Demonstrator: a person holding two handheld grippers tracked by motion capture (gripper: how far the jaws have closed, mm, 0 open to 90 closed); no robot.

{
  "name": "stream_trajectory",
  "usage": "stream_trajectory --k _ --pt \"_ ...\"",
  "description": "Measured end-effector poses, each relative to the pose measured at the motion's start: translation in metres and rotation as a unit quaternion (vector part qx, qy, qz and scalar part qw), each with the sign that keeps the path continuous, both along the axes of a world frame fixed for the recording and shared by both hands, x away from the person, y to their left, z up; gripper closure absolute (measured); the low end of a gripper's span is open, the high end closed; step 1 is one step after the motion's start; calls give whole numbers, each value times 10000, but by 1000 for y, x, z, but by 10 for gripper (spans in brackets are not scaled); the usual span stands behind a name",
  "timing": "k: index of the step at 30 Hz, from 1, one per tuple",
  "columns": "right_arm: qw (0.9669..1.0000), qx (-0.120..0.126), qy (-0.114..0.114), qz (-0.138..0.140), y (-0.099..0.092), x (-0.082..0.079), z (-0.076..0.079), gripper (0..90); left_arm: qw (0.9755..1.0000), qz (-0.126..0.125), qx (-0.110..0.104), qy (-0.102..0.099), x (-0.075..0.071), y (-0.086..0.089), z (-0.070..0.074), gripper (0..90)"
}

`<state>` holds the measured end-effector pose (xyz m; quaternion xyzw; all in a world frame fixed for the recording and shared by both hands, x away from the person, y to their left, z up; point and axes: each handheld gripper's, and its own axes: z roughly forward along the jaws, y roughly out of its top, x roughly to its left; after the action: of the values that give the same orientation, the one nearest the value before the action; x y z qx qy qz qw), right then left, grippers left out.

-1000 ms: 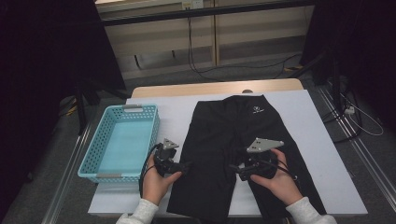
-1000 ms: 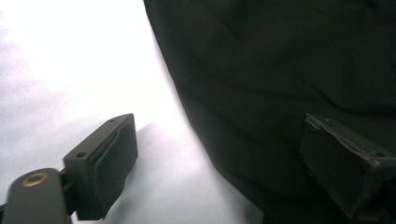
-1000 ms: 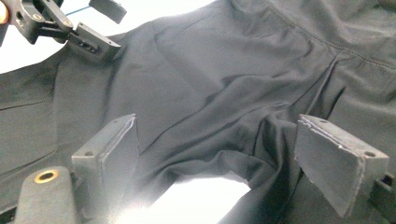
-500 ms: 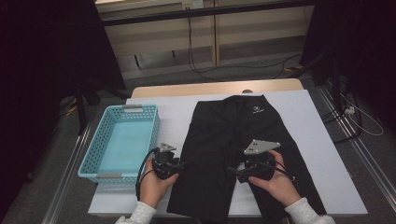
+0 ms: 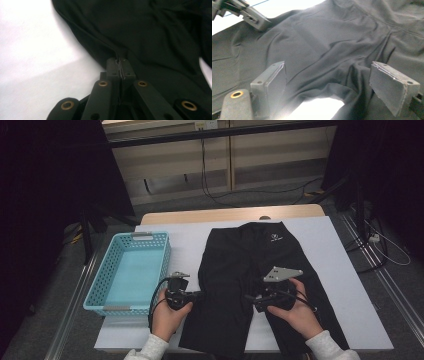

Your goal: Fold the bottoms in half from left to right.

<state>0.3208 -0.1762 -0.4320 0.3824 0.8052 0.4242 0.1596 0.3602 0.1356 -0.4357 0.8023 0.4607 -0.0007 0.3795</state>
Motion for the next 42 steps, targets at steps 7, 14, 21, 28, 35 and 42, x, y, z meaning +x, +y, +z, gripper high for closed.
stream_trajectory --k 7,14,21,28,35,42 --pt "9992 92 -88 -382 -5 16 6 160 9993 -235 -151 -242 -5 -16 7 891" --pt "9983 51 -160 -565 1 37 8 145 9971 -549 -218 -479 -13 -37 10 892" --pt "9977 92 -161 -652 11 52 5 135 9953 -735 -169 -600 -18 -52 5 893" --pt "9983 214 -88 -532 24 58 3 122 9931 -836 -244 -789 -25 -58 5 894" --pt "9994 119 -65 -308 43 60 -1 131 9925 -805 -265 -883 -28 -58 4 894" --pt "9997 -172 -183 -52 63 69 -5 205 9922 -784 -317 -919 -26 -56 3 893"
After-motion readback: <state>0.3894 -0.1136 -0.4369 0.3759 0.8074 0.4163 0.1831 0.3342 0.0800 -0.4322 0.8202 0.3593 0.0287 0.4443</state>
